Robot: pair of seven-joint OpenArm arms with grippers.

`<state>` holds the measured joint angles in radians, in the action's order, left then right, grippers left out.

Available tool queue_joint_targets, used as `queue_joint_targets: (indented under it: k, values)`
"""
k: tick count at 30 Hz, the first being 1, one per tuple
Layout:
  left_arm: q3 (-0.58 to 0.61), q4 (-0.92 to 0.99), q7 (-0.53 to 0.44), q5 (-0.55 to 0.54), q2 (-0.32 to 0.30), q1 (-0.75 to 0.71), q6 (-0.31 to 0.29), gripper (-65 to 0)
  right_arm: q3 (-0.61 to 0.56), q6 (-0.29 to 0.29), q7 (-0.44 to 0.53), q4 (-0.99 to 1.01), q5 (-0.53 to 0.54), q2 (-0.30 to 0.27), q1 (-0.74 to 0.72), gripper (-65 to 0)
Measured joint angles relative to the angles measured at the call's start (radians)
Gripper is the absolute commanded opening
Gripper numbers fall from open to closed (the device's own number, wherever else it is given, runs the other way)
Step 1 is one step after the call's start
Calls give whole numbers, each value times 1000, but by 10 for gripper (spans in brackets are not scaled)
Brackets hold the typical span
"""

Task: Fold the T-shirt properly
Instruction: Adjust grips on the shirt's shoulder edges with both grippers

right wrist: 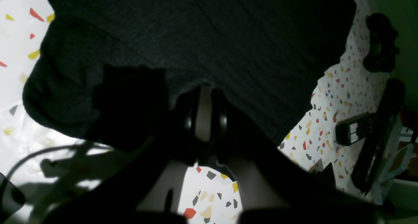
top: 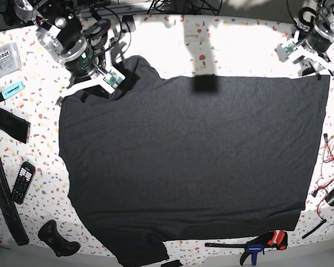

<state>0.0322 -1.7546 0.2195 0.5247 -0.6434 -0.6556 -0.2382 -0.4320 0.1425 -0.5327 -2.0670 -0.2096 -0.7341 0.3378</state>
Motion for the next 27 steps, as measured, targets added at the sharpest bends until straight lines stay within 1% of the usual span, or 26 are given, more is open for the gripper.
queue_joint_targets:
  k: [4,6,8,12,16,22,23,24,25,27]
  values:
    - [-1,23,12,0,0,36,-2,-389,0,0,0,0,0,0,0,-650]
    - [-2,44,11,-36,0,56,-8,-389,0,0,0,0,0,0,0,-650]
    - [-2,69,-8,-55,0,66,-55,-389,0,0,0,0,0,0,0,-650]
    - [-2,162,-81,-55,0,111,-54,-389,0,0,0,0,0,1,0,-650]
    - [-5,252,-87,-56,0,177,-50,-389,0,0,0,0,-1,0,0,-650]
    - [-5,266,-95,-55,0,203,-51,-397,0,0,0,0,0,0,0,-650]
    - [-5,266,-113,-55,0,204,-51,-416,0,0,0,0,0,0,0,-650]
    - [-5,266,-120,-55,0,207,-51,-451,0,0,0,0,-1,1,0,-650]
    - [-5,266,-135,-54,0,207,-51,-498,0,0,0,0,0,1,0,-650]
    - [-5,267,-148,-55,0,207,-51,-617,0,0,0,0,0,6,0,-650]
